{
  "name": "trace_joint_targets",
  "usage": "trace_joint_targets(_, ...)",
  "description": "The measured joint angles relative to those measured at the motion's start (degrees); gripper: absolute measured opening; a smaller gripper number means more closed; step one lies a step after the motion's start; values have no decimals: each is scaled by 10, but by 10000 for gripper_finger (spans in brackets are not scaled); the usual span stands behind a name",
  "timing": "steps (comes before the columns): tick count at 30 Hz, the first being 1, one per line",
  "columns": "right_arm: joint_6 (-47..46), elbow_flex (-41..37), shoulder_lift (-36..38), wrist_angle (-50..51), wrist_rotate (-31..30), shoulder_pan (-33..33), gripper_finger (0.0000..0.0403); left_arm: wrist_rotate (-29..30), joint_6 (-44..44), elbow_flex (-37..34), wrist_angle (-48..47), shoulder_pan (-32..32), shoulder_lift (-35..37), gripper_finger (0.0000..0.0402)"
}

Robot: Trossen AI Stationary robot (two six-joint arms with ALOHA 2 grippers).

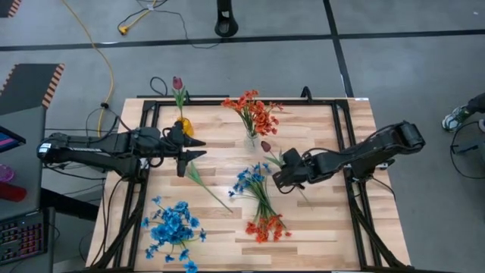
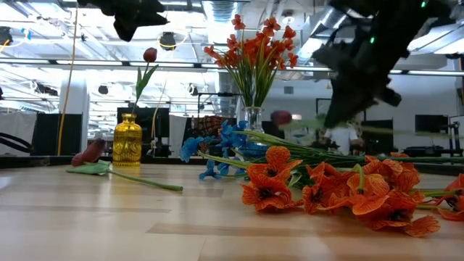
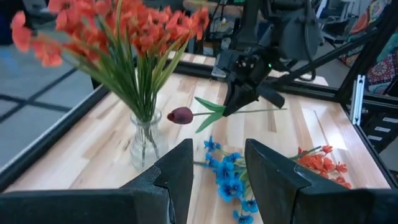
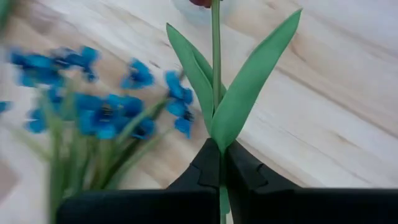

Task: Sort flowers into vase by color
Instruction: Put the right red flower into the yellow vase

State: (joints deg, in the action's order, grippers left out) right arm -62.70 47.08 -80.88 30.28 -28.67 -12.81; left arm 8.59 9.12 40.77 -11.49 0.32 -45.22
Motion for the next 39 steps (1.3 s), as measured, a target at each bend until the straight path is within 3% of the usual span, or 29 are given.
trace_joint_targets(5, 61, 0, 55, -34, 0, -22, 33, -20, -25, 0, 23, 0, -1, 132)
trace_joint_targets(11, 182, 0, 90, -172, -18, -53, 33, -50, -31, 0, 55, 0, -3, 162)
trace_joint_targets(19, 400, 1, 69, -439, -16, -57, 34, -53, -84, 0, 105, 0, -23, 225)
trace_joint_targets(29, 593, 1, 35, -651, -10, -30, 35, -59, -103, 0, 185, 0, -81, 217)
trace_joint_targets(39, 659, 10, -16, -801, 105, 12, 35, -96, -125, 0, 298, 0, -143, 212)
